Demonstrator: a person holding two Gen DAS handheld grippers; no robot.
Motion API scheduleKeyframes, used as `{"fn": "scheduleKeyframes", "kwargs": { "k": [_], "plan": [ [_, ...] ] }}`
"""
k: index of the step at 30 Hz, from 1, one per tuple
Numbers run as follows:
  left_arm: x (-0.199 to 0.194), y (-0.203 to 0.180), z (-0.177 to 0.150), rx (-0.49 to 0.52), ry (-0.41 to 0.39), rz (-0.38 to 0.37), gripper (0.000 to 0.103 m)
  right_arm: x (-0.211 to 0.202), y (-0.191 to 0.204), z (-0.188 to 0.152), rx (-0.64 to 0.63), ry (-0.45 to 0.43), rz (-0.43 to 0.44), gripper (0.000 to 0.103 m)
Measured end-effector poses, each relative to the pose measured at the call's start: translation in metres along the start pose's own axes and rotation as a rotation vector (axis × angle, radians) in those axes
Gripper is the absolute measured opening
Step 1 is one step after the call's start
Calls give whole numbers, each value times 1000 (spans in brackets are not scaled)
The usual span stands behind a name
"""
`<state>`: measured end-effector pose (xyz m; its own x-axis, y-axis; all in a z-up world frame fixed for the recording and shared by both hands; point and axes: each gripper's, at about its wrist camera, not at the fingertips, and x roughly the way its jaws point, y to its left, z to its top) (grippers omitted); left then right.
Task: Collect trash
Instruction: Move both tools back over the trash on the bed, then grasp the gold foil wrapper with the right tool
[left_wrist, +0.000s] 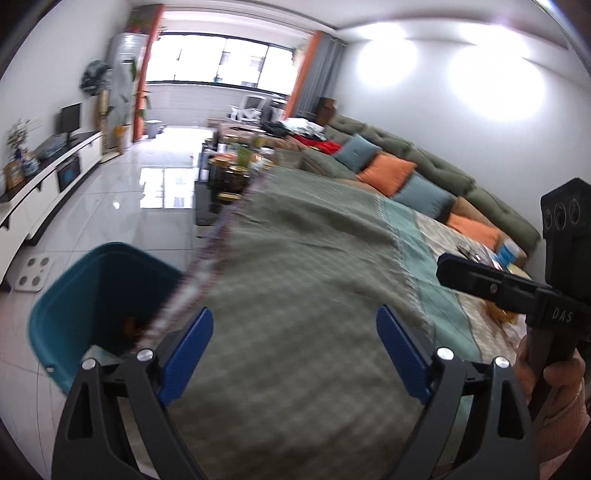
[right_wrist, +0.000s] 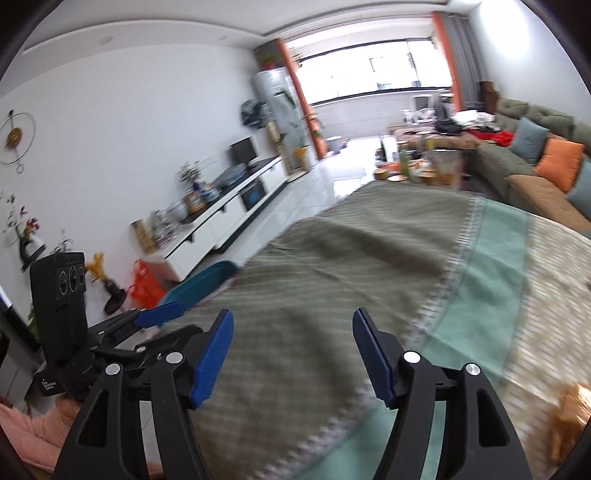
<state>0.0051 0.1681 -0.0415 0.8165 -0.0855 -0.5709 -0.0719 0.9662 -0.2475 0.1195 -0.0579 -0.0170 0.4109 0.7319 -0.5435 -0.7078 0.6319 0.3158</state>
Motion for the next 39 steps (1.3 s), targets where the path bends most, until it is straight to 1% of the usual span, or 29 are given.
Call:
{"fn": "scheduleKeyframes", "kwargs": {
  "k": [2,5,9,13,16,24,29,34,39],
  "plan": [
    [5,-11,-2,25,11,-15,96,-15,-13,-6,19,-15,-37,70],
    [13,-36,-4,63,22,-46,98,-35,-30,-16,52,-33,-89,72],
    [24,-62,-7,102,35,-85,98,-63,-55,-30,110,-67,-156,73],
    [34,-86,-9,141,52,-127,98,-88,-73,-42,138,-99,-219,75],
    [41,-110,-11,191,63,-159,98,-110,-91,-49,175,-128,-274,76],
    [61,-156,-12,264,107,-222,98,-149,-126,-66,251,-189,-383,77],
    [73,-181,-13,296,128,-253,99,-164,-145,-76,288,-197,-425,82],
    [84,-206,-19,342,159,-286,99,-174,-160,-86,329,-193,-452,83],
    [92,-226,-24,378,174,-324,99,-177,-169,-93,351,-187,-447,83]
  ]
}}
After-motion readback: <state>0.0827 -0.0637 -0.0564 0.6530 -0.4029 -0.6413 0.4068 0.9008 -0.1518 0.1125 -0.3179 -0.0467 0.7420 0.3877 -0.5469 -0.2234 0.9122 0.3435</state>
